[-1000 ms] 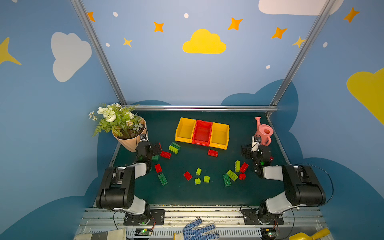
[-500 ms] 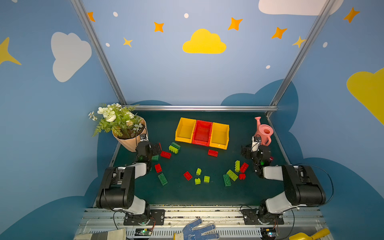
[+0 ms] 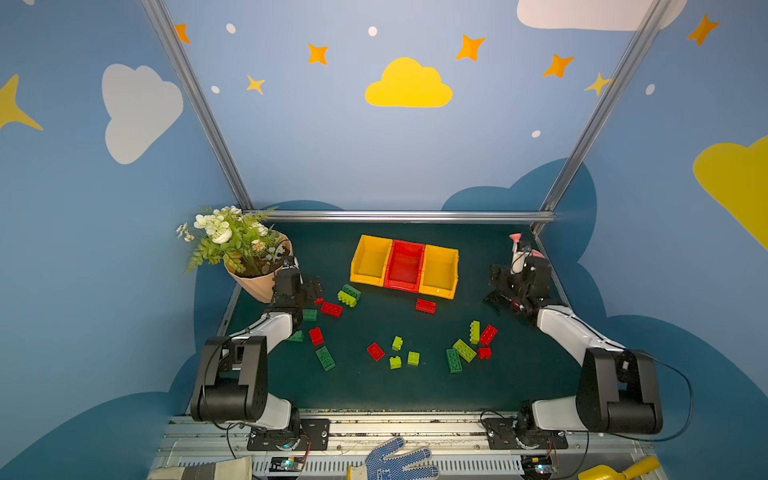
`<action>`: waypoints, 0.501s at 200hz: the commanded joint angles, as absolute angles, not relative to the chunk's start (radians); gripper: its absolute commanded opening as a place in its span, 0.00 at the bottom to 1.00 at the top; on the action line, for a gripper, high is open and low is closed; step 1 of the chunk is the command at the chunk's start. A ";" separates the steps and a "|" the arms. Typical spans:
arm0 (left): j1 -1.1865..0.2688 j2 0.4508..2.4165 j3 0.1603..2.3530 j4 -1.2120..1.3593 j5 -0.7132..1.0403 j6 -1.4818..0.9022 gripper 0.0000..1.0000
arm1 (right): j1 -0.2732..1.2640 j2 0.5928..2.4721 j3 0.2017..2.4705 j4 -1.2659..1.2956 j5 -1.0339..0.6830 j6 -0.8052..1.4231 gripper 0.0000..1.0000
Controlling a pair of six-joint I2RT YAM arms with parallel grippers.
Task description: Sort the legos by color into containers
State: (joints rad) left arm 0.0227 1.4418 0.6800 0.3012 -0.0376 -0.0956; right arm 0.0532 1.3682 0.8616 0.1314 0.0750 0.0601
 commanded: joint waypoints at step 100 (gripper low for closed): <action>-0.511 1.162 0.798 -0.122 -0.199 -0.303 1.00 | 0.375 1.078 0.910 -0.723 0.291 0.361 0.97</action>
